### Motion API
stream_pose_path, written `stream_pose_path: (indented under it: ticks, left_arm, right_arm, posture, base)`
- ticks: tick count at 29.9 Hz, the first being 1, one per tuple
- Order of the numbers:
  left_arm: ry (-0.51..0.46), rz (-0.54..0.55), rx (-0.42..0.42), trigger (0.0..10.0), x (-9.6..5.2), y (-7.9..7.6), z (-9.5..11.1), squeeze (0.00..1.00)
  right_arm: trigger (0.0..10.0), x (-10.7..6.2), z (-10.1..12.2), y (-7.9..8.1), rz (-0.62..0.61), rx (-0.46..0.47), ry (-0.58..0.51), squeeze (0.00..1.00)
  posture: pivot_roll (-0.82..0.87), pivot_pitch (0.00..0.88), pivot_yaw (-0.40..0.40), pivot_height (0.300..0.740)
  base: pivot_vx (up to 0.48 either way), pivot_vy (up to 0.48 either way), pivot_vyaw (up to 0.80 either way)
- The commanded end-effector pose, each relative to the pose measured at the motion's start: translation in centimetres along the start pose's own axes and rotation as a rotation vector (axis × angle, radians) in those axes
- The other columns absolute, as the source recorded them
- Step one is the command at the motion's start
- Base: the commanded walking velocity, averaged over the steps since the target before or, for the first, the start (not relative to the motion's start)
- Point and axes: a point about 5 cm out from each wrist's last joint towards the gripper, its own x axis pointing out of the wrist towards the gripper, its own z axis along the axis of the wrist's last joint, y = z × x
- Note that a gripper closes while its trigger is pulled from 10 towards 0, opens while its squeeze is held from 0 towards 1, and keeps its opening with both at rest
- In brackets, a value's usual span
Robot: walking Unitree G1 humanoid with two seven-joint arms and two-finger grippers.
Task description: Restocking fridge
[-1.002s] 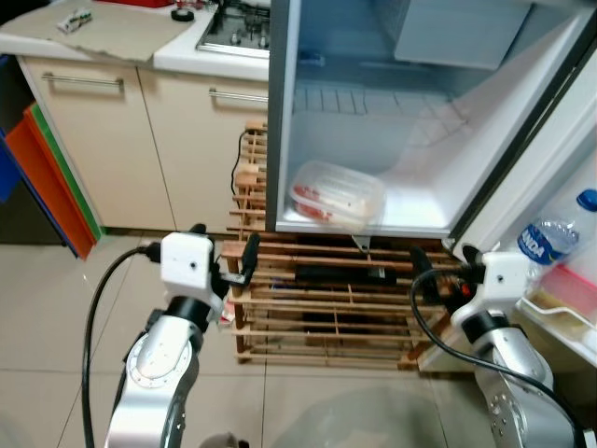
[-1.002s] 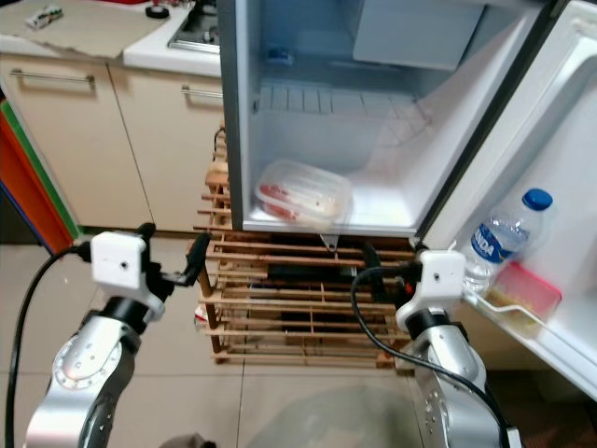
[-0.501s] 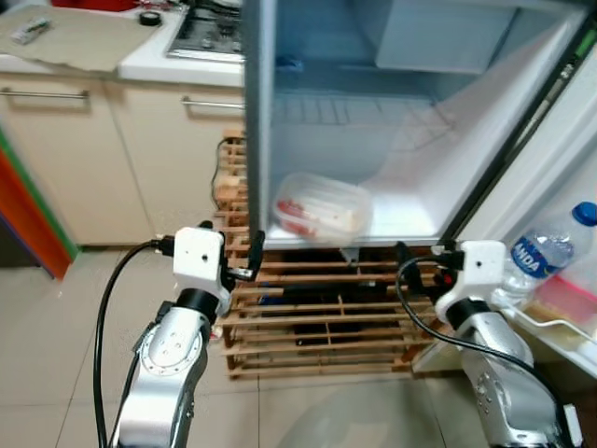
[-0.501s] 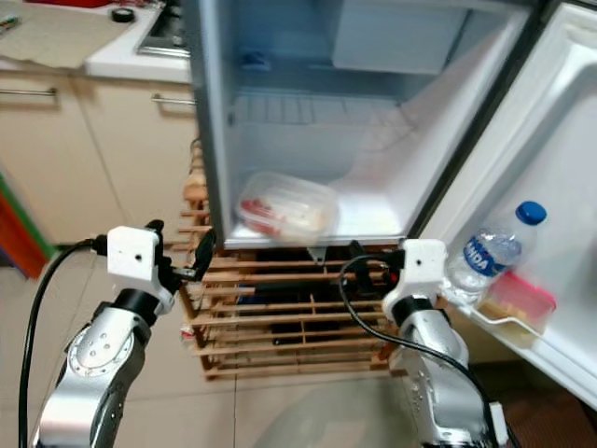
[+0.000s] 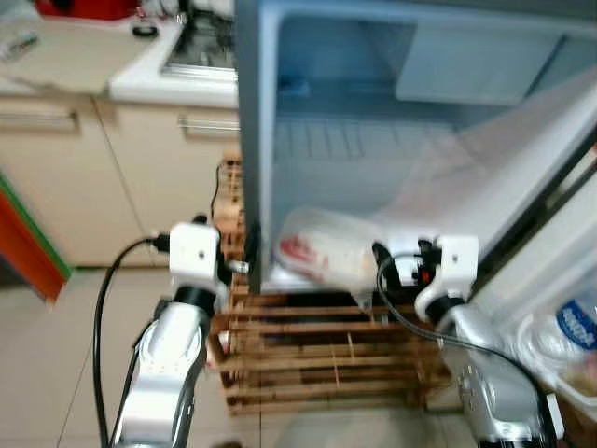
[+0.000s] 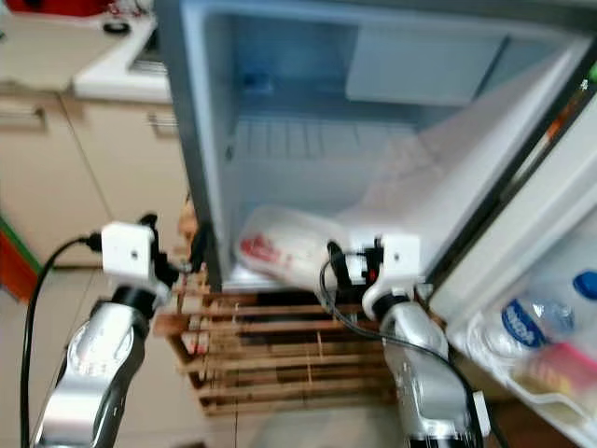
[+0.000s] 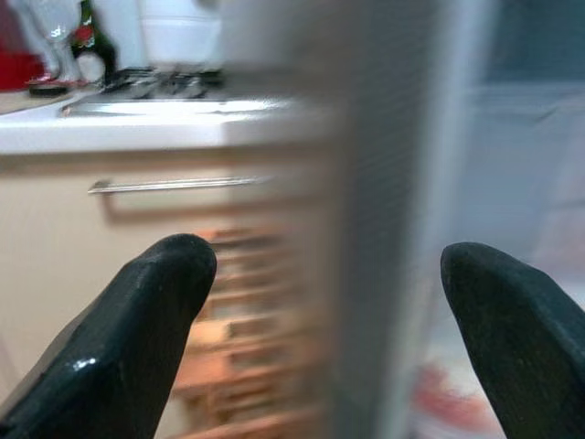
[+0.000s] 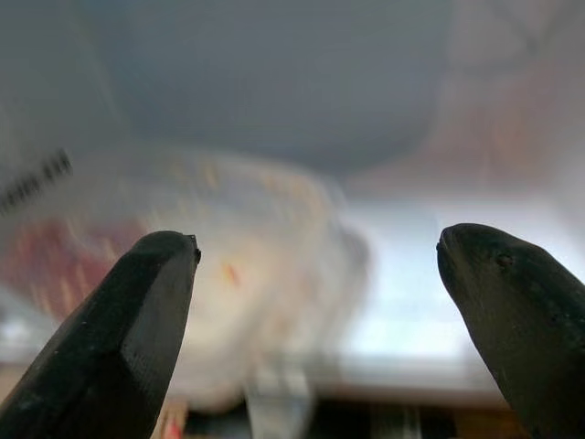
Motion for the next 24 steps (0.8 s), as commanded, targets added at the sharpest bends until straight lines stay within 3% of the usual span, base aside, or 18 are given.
stream_pose_path:
  ticks: [1,8,13,15,18,21,24]
  left_arm:
    - [0.003,-0.005,0.015,10.0,-0.1,-0.1,-0.2,0.00]
    - [0.012,-0.004,0.016,10.0,-0.4,0.2,-0.4,0.00]
    - [0.021,0.005,0.012,10.0,-0.1,0.5,-0.7,0.00]
    - [0.028,0.009,0.016,10.0,0.6,0.8,-0.7,0.00]
    - [0.024,0.006,0.024,10.0,0.9,0.8,-0.5,0.00]
    - [0.001,0.008,0.058,10.0,1.4,1.6,0.5,0.00]
    - [-0.014,0.021,0.089,10.0,1.2,2.5,1.4,0.00]
  right_arm:
    - [10.0,0.0,0.4,0.2,0.021,0.022,-0.007,0.00]
    - [10.0,-1.5,2.3,0.2,0.083,0.036,-0.078,0.00]
    - [10.0,-1.9,1.1,-0.1,0.120,0.056,0.028,0.00]
    - [10.0,-1.1,-0.6,-0.2,0.109,0.119,0.088,0.00]
    - [10.0,-0.2,-1.4,-0.2,0.107,0.142,0.109,0.00]
    - [10.0,2.6,-2.5,0.6,0.112,0.138,0.135,0.00]
    - [10.0,4.4,-2.8,1.5,0.100,0.127,0.134,0.00]
  posture:
    - [0.01,0.000,-0.070,0.740]
    - [0.01,0.003,-0.070,0.740]
    - [0.00,0.007,-0.067,0.740]
    - [0.00,0.008,-0.062,0.740]
    - [0.01,0.012,-0.058,0.740]
    - [0.05,0.067,-0.041,0.740]
    - [0.07,0.104,-0.033,0.740]
  base:
    - [0.000,0.000,0.00]
    - [0.000,0.000,0.00]
    - [0.000,0.000,0.00]
    - [0.000,0.000,0.00]
    - [0.000,0.000,0.00]
    - [0.000,0.000,0.00]
    - [0.000,0.000,0.00]
